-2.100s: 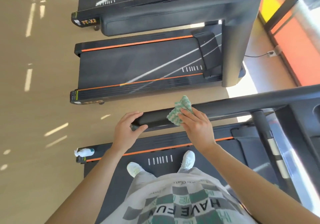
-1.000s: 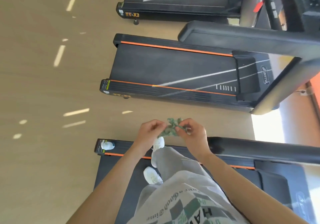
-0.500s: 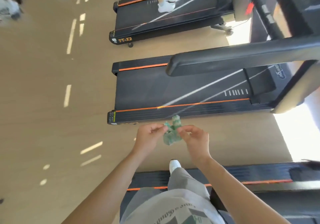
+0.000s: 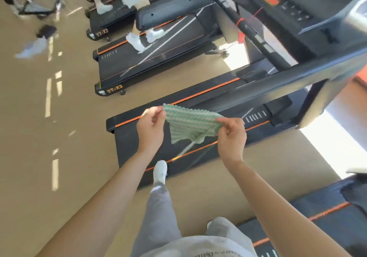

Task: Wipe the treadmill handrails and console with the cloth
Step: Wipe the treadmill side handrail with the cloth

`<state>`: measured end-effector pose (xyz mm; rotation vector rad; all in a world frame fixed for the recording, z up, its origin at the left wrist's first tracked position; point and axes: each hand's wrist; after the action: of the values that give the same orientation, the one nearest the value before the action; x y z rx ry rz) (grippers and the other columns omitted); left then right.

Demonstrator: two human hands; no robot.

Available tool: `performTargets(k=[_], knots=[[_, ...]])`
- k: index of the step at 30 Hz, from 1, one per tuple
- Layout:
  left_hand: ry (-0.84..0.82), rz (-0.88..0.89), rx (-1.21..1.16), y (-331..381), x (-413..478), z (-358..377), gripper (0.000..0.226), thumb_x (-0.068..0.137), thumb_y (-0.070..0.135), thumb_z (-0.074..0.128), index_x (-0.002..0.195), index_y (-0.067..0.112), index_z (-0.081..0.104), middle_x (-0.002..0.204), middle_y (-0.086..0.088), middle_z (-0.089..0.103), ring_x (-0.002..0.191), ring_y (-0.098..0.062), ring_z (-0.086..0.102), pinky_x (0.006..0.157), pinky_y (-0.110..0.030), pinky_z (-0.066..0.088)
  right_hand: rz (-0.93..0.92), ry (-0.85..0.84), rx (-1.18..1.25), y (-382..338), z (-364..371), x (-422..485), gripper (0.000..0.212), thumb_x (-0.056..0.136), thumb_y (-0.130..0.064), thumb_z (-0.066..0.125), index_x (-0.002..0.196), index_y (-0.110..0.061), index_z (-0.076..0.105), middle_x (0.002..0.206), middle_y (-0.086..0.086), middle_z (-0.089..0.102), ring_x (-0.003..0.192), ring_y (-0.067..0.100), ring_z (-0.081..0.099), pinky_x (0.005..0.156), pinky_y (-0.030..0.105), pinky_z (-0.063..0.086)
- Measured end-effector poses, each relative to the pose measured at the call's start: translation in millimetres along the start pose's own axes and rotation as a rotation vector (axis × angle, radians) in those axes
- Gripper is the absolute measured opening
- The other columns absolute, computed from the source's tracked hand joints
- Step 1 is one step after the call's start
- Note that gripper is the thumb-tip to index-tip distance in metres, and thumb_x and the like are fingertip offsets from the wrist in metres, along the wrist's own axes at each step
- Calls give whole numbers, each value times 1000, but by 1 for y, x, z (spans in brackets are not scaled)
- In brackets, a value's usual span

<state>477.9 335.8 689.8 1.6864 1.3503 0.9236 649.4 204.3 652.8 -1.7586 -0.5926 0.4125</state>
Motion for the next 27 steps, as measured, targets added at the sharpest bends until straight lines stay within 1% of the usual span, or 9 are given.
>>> performTargets(k=[4,8,10,13,15,17,19,23,27], knots=[[-176,20,10,-16,80,32,13,100,20,58,102,27,70,96,3,70,82,-3,63,74,-15,49,55,105,-164,11,46,33,49,87,10,46,119,-16,72,103,-3,52,93,13,53,83,10,37],[-463,3,65,-40,146,66,14,101,15,58,99,23,69,96,-5,71,73,-16,70,62,-23,57,161,280,-382,15,78,50,40,91,-10,61,130,-19,65,120,-2,55,102,23,42,92,29,42],[-577,-12,84,-49,162,80,17,100,15,60,95,29,68,95,-8,69,69,-20,71,65,-34,61,218,331,-399,6,90,45,48,89,-13,67,136,-19,60,135,2,47,99,21,52,92,35,49],[-773,-55,99,-53,175,93,13,98,16,63,98,26,72,94,-13,70,70,-26,72,67,-42,63,380,478,-312,-17,113,34,63,85,-9,74,143,-23,52,139,3,30,79,13,60,85,16,47],[-871,-75,64,-53,178,94,13,96,17,67,108,21,70,92,-10,71,73,-27,71,69,-43,62,425,550,-256,-26,133,23,62,84,-9,74,140,-24,52,130,-2,30,86,14,62,87,18,51],[-939,-5,67,-49,180,91,20,91,19,71,110,23,63,86,-1,67,76,-23,68,75,-41,57,443,537,-221,-32,151,13,57,88,-12,73,140,-25,53,124,-3,40,103,16,61,89,25,56],[-1000,153,101,-49,179,86,21,87,17,74,105,23,64,90,2,60,82,-17,60,80,-33,49,491,537,-135,-35,162,7,52,92,-12,70,140,-24,55,124,-1,49,110,15,60,83,13,54],[-1350,292,75,-48,172,81,40,91,16,72,130,25,67,125,7,63,113,-10,62,99,-25,49,532,568,-56,-38,167,5,54,93,-8,69,142,-24,54,135,-3,56,113,12,61,80,1,45],[-1492,300,80,-39,175,96,55,94,7,69,145,21,53,150,13,45,141,-4,43,106,-7,35,579,621,12,-31,166,15,58,91,-9,71,143,-27,53,143,-10,55,123,11,58,96,10,47]])
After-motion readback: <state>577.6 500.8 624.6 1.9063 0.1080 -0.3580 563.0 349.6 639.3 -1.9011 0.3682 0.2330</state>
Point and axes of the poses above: each hand's wrist, its own x-axis towards the middle knuckle, its own z-axis out of the palm, y = z × x
